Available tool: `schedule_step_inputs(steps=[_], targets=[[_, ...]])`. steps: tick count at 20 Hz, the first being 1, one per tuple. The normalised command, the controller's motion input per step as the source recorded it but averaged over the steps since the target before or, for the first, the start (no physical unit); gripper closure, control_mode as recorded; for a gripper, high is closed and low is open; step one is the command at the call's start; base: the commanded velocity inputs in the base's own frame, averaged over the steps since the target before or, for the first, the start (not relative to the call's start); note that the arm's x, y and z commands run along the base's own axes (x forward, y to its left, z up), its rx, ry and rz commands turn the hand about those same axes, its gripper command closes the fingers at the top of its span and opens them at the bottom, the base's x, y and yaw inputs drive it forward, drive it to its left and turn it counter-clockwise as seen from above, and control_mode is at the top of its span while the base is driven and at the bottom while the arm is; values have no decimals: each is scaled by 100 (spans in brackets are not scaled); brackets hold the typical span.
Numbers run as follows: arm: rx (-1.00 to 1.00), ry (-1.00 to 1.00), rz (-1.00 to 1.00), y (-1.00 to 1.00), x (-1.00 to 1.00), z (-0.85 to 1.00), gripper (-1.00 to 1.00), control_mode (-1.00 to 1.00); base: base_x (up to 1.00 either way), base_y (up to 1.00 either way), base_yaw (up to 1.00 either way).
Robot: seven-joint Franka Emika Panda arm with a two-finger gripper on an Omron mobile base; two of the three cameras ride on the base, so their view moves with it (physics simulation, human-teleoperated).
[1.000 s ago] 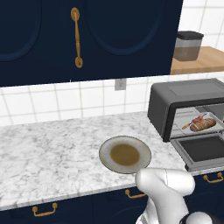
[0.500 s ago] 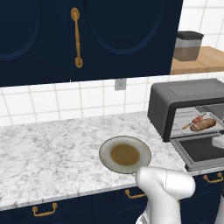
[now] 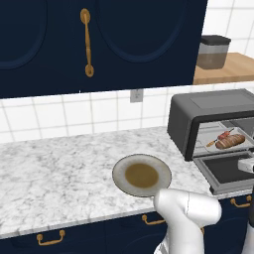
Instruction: Pick up the kebab skewer and baguette bread, and place them inside the toaster oven. Close the toaster oven door and start by setting the timer.
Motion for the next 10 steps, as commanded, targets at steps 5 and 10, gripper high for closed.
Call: schedule_step_inputs(steps=[5,10], targets=[[0,0,0,-14,17,-10,-100,-100,0,0,0],[0,0,0,-9,14,-2,-100,-100,0,0,0]])
